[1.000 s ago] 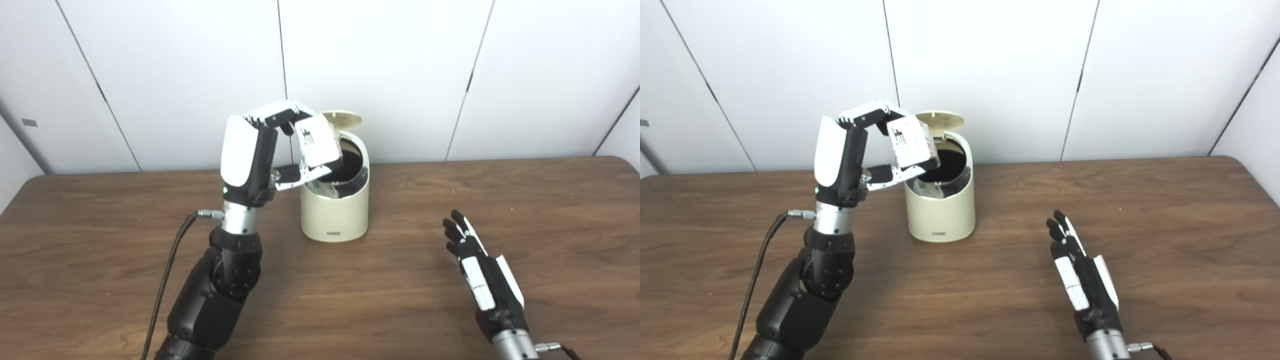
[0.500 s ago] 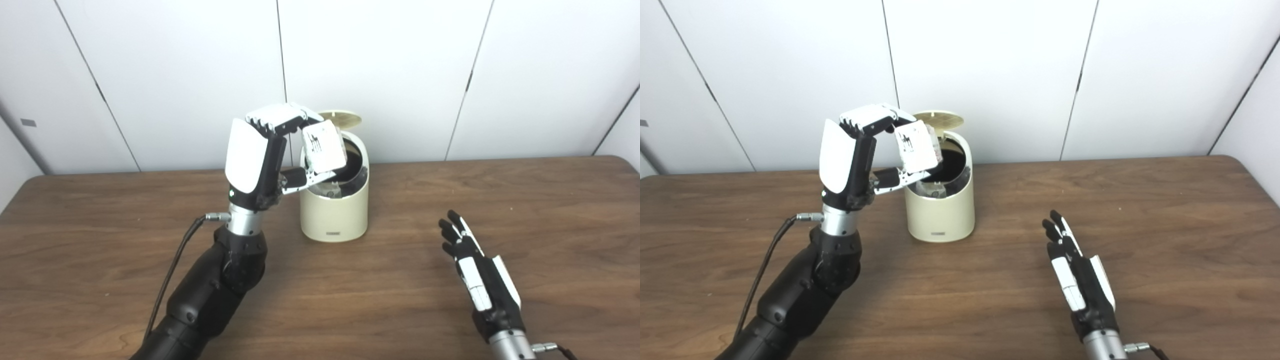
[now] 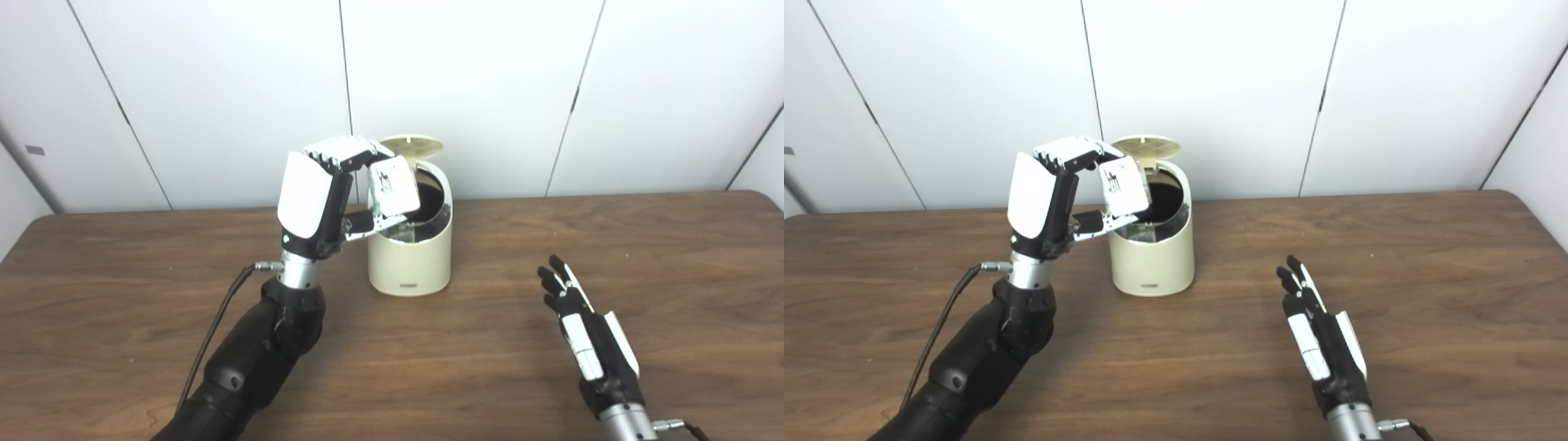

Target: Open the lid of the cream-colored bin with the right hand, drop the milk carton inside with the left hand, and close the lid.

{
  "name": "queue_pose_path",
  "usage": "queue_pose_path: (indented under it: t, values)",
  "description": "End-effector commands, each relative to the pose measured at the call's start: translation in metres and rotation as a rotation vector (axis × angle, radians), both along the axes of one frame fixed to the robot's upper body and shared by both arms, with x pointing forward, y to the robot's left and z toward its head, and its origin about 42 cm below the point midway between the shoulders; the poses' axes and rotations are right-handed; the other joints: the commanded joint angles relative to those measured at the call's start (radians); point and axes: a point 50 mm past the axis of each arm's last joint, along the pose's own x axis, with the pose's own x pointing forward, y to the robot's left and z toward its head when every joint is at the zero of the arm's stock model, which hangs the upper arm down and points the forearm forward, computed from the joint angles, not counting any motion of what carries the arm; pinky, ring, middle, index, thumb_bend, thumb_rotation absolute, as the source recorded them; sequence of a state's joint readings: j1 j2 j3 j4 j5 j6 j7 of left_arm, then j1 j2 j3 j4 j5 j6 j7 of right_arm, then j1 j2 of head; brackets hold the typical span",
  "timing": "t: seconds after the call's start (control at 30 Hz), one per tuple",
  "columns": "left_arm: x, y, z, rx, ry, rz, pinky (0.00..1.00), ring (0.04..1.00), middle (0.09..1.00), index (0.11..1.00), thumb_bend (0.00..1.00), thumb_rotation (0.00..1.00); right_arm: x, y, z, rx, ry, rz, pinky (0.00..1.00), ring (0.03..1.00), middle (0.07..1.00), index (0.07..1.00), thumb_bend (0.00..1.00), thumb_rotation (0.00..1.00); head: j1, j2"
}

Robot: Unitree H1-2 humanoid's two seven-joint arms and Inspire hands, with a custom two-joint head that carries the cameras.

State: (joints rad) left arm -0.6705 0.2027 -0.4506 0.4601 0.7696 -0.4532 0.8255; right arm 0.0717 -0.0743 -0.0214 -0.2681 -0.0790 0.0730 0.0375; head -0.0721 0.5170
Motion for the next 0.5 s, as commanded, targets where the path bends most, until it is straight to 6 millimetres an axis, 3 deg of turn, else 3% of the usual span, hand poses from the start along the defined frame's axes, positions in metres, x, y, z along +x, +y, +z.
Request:
queue_pose_path:
  t: [0.0, 0.1, 0.17, 0.2, 0.27, 0.47]
  values:
    - [0.010, -0.002, 0.034, -0.047, -0.093, -0.025, 0.37, 0.445, 0.483, 0.482, 0.48, 0.00, 0.004, 0.001, 0.011, 0.010, -0.066, 0.000, 0.94, 0.950, 0.932, 0.971, 0.62, 0.96, -0.001, 0.000]
    - [0.012, -0.003, 0.032, -0.042, -0.086, -0.024, 0.37, 0.444, 0.486, 0.480, 0.48, 0.00, 0.004, 0.002, 0.012, 0.015, -0.064, -0.003, 0.94, 0.950, 0.931, 0.970, 0.62, 0.96, 0.001, -0.002]
    - [0.014, -0.004, 0.030, -0.038, -0.091, -0.020, 0.38, 0.442, 0.486, 0.479, 0.48, 0.00, 0.016, 0.005, -0.001, 0.013, -0.056, 0.000, 0.93, 0.942, 0.927, 0.966, 0.63, 0.96, 0.001, -0.004]
    - [0.015, -0.004, 0.030, -0.038, -0.091, -0.019, 0.38, 0.440, 0.486, 0.480, 0.48, 0.00, 0.018, 0.006, -0.004, 0.012, -0.054, 0.003, 0.95, 0.961, 0.939, 0.980, 0.69, 0.98, 0.001, -0.004]
    - [0.017, -0.005, 0.028, -0.039, -0.092, -0.015, 0.38, 0.441, 0.487, 0.479, 0.48, 0.00, 0.013, 0.006, 0.000, 0.014, -0.057, 0.008, 0.94, 0.960, 0.935, 0.972, 0.72, 1.00, 0.000, -0.004]
    - [0.023, -0.007, 0.023, -0.047, -0.077, -0.004, 0.38, 0.443, 0.489, 0.477, 0.48, 0.00, 0.003, 0.003, 0.011, 0.018, -0.073, 0.012, 0.96, 0.966, 0.945, 0.982, 0.63, 0.97, 0.000, -0.002]
